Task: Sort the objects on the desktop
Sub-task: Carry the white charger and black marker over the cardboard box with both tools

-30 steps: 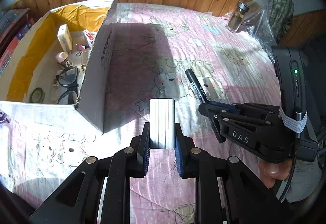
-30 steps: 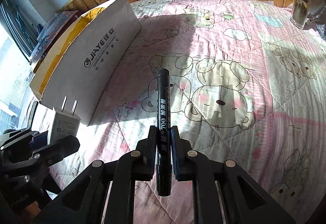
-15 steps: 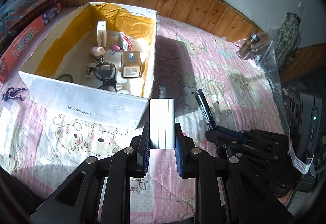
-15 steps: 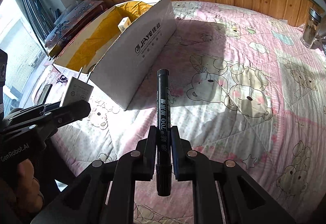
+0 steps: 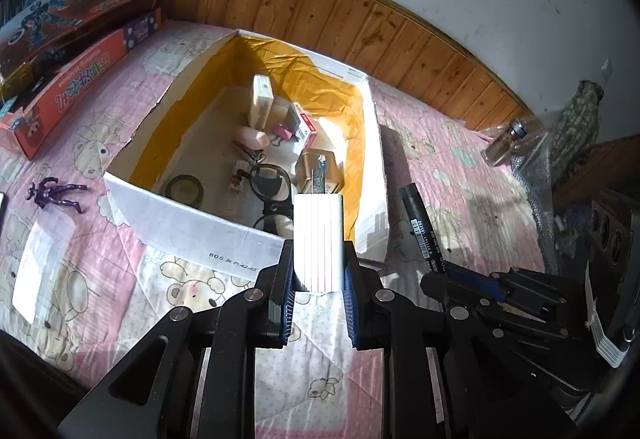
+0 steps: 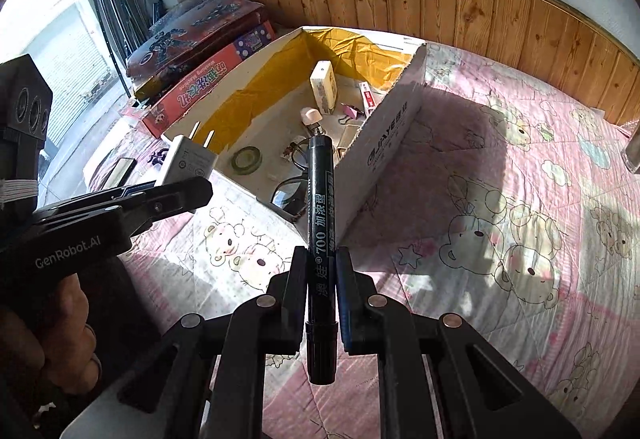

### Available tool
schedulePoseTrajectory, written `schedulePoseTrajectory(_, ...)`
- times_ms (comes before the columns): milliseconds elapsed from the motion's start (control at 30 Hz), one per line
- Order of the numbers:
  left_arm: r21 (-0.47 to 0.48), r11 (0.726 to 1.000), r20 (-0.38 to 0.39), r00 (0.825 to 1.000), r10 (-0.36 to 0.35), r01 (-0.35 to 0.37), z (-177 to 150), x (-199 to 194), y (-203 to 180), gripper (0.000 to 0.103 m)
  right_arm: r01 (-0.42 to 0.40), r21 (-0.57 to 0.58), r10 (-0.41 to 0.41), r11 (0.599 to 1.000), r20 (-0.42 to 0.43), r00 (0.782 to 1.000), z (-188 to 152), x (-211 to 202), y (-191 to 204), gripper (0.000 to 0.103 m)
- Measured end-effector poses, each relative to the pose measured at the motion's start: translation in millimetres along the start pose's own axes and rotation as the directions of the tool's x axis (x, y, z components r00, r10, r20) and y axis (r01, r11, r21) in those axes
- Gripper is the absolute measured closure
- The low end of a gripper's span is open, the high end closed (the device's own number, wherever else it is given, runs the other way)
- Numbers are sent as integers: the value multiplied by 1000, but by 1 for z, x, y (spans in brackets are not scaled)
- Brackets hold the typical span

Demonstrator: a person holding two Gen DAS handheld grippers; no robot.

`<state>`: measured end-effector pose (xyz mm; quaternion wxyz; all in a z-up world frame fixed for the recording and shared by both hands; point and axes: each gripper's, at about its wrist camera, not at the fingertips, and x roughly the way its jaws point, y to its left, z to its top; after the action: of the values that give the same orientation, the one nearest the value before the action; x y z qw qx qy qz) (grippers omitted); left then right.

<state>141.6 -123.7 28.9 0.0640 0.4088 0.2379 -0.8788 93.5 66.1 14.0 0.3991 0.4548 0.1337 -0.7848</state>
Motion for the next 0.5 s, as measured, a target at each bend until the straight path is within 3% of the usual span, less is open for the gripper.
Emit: schedulePoseTrajectory(500,-46,999,-9,1000,-25,25,54,10,27,82,-15,-77,14,997,-20,1000,55,19,24,89)
